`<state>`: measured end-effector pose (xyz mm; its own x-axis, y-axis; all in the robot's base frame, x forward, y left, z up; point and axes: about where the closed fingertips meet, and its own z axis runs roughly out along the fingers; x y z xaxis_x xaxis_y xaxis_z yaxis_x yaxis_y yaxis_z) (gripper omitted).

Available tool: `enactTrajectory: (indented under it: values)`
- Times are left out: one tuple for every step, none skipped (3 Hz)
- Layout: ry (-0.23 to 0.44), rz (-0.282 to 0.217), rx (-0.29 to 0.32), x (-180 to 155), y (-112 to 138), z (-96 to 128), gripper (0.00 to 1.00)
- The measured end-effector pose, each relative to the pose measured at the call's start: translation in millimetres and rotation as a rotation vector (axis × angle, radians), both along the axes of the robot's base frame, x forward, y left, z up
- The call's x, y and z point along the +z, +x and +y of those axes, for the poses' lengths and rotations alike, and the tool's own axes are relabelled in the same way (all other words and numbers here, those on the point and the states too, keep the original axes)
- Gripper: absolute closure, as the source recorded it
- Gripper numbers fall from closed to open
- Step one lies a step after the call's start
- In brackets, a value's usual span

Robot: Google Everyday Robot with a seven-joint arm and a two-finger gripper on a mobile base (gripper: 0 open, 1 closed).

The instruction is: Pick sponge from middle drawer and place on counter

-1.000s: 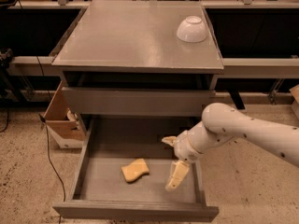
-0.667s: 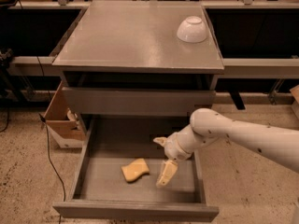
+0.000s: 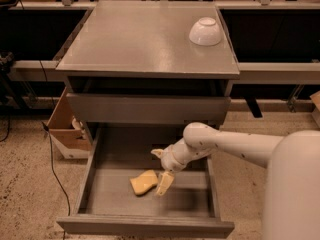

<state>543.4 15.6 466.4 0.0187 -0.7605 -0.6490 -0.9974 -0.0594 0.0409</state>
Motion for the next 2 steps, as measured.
enactTrajectory:
  values:
    - [-0.011, -0.007, 0.005, -38, 11, 10, 0.0]
    - [-0.008, -0.007, 0.009, -68, 16, 17, 0.0]
